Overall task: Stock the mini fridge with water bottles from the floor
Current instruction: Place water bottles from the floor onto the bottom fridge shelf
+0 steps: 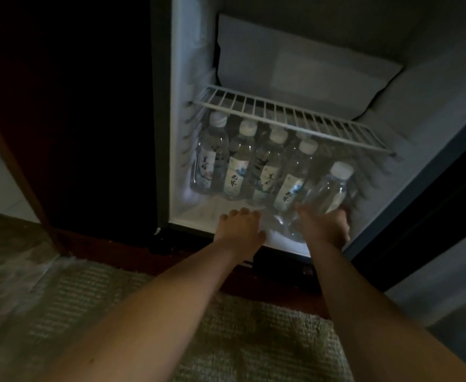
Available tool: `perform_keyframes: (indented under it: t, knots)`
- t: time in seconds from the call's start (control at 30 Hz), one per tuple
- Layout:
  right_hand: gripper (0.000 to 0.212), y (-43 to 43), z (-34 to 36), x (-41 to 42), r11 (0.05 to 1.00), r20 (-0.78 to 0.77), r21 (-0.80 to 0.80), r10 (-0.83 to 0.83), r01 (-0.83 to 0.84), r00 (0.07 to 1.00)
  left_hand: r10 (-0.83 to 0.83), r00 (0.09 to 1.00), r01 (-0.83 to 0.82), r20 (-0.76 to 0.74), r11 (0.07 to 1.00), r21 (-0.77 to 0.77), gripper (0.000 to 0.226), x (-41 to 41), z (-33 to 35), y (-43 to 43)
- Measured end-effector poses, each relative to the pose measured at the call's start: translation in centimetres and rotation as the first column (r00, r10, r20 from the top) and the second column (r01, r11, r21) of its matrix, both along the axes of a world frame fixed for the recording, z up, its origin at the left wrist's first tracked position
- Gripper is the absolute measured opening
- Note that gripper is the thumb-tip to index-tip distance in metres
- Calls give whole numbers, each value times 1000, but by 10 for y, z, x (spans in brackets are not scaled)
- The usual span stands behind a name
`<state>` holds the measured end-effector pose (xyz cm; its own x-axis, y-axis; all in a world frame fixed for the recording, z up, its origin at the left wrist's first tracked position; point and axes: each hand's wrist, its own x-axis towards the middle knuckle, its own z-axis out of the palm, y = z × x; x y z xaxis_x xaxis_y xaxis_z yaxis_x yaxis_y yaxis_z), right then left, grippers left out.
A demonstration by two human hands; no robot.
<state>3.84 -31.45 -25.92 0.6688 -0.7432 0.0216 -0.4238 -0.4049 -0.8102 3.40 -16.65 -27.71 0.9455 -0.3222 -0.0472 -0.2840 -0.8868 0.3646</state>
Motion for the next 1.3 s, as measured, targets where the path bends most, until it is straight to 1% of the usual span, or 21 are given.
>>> perform_keyframes:
  t: [0.1,0.17,0.23,0.33,0.43,0.53,0.6,0.7,0.77,0.83,0.9,1.0,1.07,1.17,1.23,1.27,1.3]
  knots:
    - [73,-5,2,16,997,-51,-80,-11,7,999,-18,997,10,77,994,105,40,11,-10,4]
    - [77,-8,3,27,998,-42,-56,-2,0,999,-45,989,19,138,983,184,37,14,-15,5]
    - [76,-15,3,40,998,-35,-24,64,-65,997,-84,978,31,190,963,268,41,14,-18,4]
    - [73,-24,3,51,991,-53,-31,127,-129,990,-148,964,62,222,932,356,47,16,-18,0]
    - [68,-27,-2,59,989,-33,-34,140,-141,990,-152,960,61,234,932,357,48,21,-13,-2]
    - [65,-29,-4,66,992,-62,-2,129,-129,990,-154,958,62,243,935,349,47,24,-14,-3]
    - [57,-30,-7,69,992,-81,9,123,-123,989,-149,954,54,260,940,337,47,24,-15,-3]
    - [37,-32,-11,73,988,-62,-13,150,-151,987,-145,952,55,270,948,313,47,25,-16,-2]
    - [31,-31,-10,76,988,-66,-45,147,-151,987,-143,950,58,279,954,293,46,26,-19,-1]
    - [29,-34,-8,78,988,-87,-80,125,-132,988,-133,950,53,283,960,274,46,24,-20,-1]
    - [31,-35,-7,80,990,-86,-76,111,-118,990,-125,950,48,285,963,265,46,23,-20,-1]
    - [34,-35,-6,77,985,-135,-96,129,-143,982,-130,951,54,280,963,264,47,22,-20,0]
    - [32,-34,-7,78,985,-108,-34,164,-168,981,-122,954,52,273,967,250,46,21,-20,1]
    - [25,-28,-11,80,975,-9,148,172,-169,985,-96,960,36,264,974,222,45,21,-21,1]
    - [26,-21,-9,77,934,42,300,190,-194,981,-94,964,39,247,975,221,46,21,-19,0]
    - [26,-19,-7,71,921,49,325,212,-217,976,-99,967,44,237,973,225,46,21,-19,-1]
    - [27,-16,-7,64,926,31,295,237,-235,971,-103,969,50,223,971,232,46,21,-18,-1]
